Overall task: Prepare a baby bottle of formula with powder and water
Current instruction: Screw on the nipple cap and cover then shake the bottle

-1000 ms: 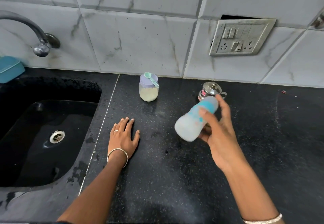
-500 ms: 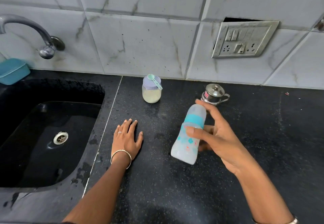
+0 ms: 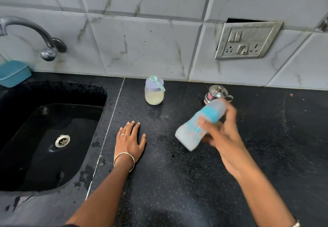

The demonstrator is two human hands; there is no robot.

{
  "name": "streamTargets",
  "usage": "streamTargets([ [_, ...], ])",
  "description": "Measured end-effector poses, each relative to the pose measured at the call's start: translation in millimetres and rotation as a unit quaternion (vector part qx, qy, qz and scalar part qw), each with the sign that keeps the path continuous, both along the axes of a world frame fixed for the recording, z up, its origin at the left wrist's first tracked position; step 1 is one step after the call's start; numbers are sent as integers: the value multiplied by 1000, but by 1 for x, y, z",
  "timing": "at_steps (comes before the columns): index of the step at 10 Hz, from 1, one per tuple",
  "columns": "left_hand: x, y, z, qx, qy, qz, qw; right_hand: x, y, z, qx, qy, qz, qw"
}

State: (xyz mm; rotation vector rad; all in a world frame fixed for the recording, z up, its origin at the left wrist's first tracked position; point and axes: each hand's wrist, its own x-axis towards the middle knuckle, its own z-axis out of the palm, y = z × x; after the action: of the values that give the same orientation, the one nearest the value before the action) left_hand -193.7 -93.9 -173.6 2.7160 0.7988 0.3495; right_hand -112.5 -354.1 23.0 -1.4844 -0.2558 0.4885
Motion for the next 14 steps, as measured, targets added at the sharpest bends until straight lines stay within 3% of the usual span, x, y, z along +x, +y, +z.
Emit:
streamTargets([
  [1, 0, 0, 0, -2, 1, -1, 1000, -1, -1, 6, -45, 14, 54, 997],
  [2, 0, 0, 0, -3, 3, 0, 1000, 6, 0, 5, 43, 9, -55, 998],
  [3, 0, 1, -1, -4, 3, 0, 1000, 3, -1, 12, -29, 12, 63, 998],
  [4, 0, 0, 0, -9, 4, -2, 1000, 2, -2, 16, -65, 23, 93, 993],
  [5, 0, 0, 0, -14, 3, 0, 1000, 5, 4, 11, 26, 30, -41, 998],
  [6, 0, 0, 1, -12, 3, -1, 1000, -1, 3, 11, -47, 29, 67, 996],
  [7, 1, 0, 1, -11, 6, 0, 1000, -1, 0, 14, -75, 33, 80, 993],
  [8, 0, 0, 0, -15, 1, 1, 1000, 4, 4, 9, 0, 43, -51, 998],
  [9, 0, 0, 0, -10, -6, 2, 1000, -2, 4, 8, -47, 42, 46, 997],
  [10, 1, 0, 0, -11, -3, 2, 1000, -2, 0, 11, -65, 35, 55, 996],
  [11, 1, 0, 1, -10, -5, 2, 1000, 3, 3, 5, 13, 25, -52, 998],
  [12, 1, 0, 1, -10, -2, 4, 1000, 0, 5, 5, -50, 23, 44, 997],
  [13, 1, -1, 1, -9, -6, 2, 1000, 5, 2, 11, -86, 30, 75, 993],
  [14, 1, -1, 1, -12, -5, 2, 1000, 16, 2, 8, -11, 20, -35, 999],
])
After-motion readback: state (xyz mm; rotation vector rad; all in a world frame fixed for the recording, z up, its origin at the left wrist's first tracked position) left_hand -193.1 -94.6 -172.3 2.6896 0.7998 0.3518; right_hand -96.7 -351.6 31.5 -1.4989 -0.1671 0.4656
